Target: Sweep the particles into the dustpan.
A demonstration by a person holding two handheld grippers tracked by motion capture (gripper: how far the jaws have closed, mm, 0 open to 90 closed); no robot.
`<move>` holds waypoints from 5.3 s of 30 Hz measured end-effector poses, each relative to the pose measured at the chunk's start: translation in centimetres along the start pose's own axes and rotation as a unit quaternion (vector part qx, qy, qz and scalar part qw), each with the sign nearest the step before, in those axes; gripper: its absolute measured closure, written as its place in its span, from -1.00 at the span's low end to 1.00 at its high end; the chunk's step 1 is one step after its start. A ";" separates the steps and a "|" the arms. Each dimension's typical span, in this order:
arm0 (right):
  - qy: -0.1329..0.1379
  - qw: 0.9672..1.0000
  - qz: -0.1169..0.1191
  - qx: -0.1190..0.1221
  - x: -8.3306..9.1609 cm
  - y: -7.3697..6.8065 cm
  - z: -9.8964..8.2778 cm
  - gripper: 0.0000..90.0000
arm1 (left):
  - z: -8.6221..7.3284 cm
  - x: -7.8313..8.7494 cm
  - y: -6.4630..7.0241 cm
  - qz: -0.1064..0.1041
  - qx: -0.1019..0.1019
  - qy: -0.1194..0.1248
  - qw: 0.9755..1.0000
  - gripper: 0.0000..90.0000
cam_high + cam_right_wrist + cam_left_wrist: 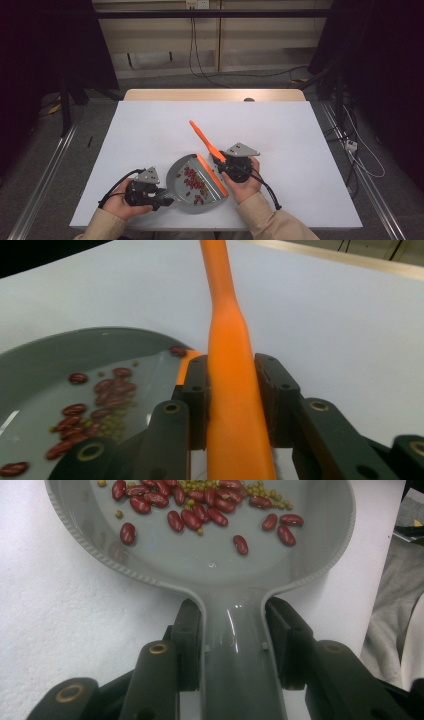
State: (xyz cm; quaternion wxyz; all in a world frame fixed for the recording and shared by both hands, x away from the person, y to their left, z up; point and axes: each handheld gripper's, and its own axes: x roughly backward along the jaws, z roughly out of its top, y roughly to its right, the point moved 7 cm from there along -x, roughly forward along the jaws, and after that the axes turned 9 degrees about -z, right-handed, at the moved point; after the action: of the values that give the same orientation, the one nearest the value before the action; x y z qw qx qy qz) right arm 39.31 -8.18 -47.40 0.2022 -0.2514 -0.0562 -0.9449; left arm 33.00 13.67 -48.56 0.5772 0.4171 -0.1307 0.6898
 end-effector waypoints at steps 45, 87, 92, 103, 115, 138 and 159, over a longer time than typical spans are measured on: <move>0.053 0.996 0.065 -0.040 1.5 -1.8 1.8 0.57 | 0.0 0.0 -0.2 -0.005 0.002 0.005 1.000 0.38; 0.024 0.997 0.077 0.014 -0.7 -2.3 2.2 0.57 | 0.0 -0.1 -0.5 -0.002 0.015 0.012 1.000 0.38; 0.034 0.998 0.053 0.011 0.0 -0.5 2.5 0.57 | 0.1 -0.3 -0.4 0.012 0.009 -0.001 1.000 0.39; 0.037 0.999 0.023 -0.020 1.5 4.0 1.4 0.57 | 0.4 -0.2 -1.3 0.052 -0.008 0.032 0.998 0.41; 0.040 0.999 0.007 -0.032 2.6 6.4 1.4 0.57 | 1.3 0.9 -2.3 0.086 0.016 0.083 0.993 0.40; 0.034 0.999 -0.002 -0.037 3.7 8.5 0.5 0.57 | 1.5 2.6 -5.2 0.155 0.079 0.119 0.978 0.40; 0.029 0.999 -0.011 -0.045 4.3 9.6 0.0 0.57 | 1.2 3.9 -7.2 0.194 0.127 0.141 0.962 0.40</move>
State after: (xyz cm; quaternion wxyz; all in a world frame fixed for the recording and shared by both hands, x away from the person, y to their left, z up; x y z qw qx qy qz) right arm 39.86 -18.42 -45.25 0.1817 -0.2316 -0.0107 -0.9556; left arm 40.12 17.71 -47.12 0.3871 0.3518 -0.0378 0.8515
